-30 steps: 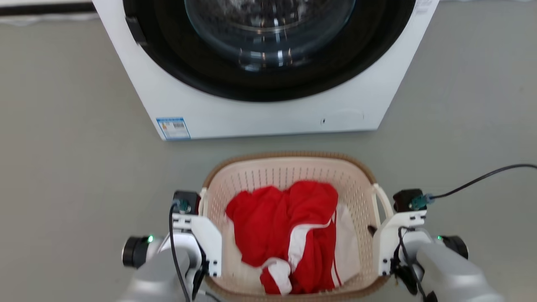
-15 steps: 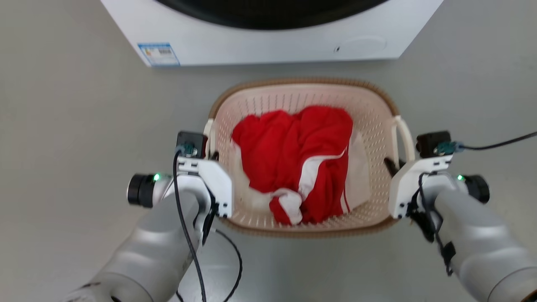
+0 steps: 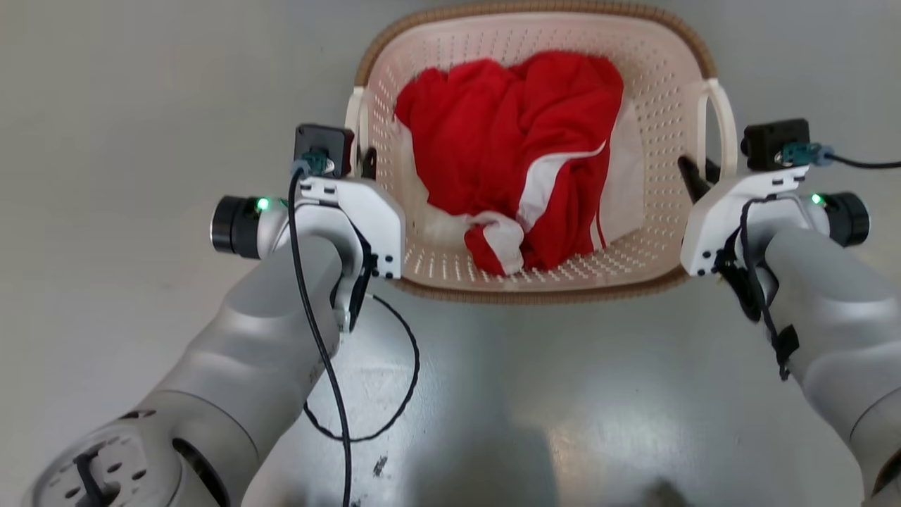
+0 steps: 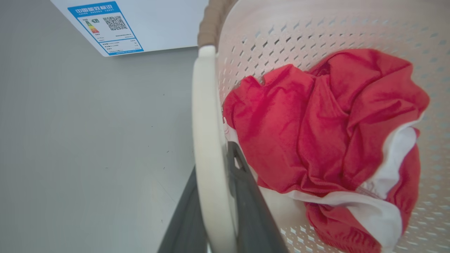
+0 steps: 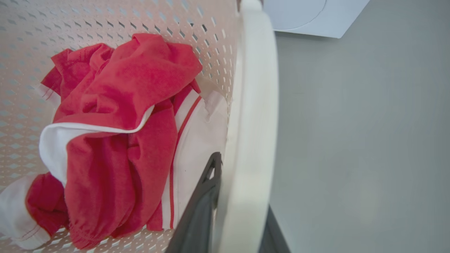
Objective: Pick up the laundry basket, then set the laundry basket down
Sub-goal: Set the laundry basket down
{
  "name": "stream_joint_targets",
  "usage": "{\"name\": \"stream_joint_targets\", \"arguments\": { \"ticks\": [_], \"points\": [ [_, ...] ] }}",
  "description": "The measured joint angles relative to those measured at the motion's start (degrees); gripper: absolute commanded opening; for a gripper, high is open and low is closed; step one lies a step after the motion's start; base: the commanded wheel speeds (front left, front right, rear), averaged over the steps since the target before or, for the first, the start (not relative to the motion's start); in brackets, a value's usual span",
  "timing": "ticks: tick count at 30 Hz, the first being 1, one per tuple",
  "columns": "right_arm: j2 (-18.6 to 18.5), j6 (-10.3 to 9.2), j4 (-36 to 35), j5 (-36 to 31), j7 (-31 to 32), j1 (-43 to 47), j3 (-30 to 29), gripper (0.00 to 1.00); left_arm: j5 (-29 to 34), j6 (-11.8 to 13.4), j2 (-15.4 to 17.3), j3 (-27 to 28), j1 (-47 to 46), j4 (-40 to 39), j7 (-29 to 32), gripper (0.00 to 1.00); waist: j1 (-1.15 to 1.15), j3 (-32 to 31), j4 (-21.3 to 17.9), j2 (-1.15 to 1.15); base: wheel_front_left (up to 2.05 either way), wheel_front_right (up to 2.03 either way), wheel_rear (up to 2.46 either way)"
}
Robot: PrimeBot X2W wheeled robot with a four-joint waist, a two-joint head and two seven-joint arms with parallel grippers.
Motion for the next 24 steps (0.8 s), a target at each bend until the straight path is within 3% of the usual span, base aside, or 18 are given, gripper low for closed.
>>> {"name": "stream_joint_targets", "arguments": {
  "ticks": [24],
  "points": [
    [-2.6, 0.43, -0.4, -0.3, -3.0, -7.4, 0.6, 0.00, 2.6, 0.6, -0.3, 3.3, -7.5, -1.0, -0.7, 0.00, 0.00, 11.4, 0.2, 0.00, 0.00, 0.00, 0.00]
  ]
}}
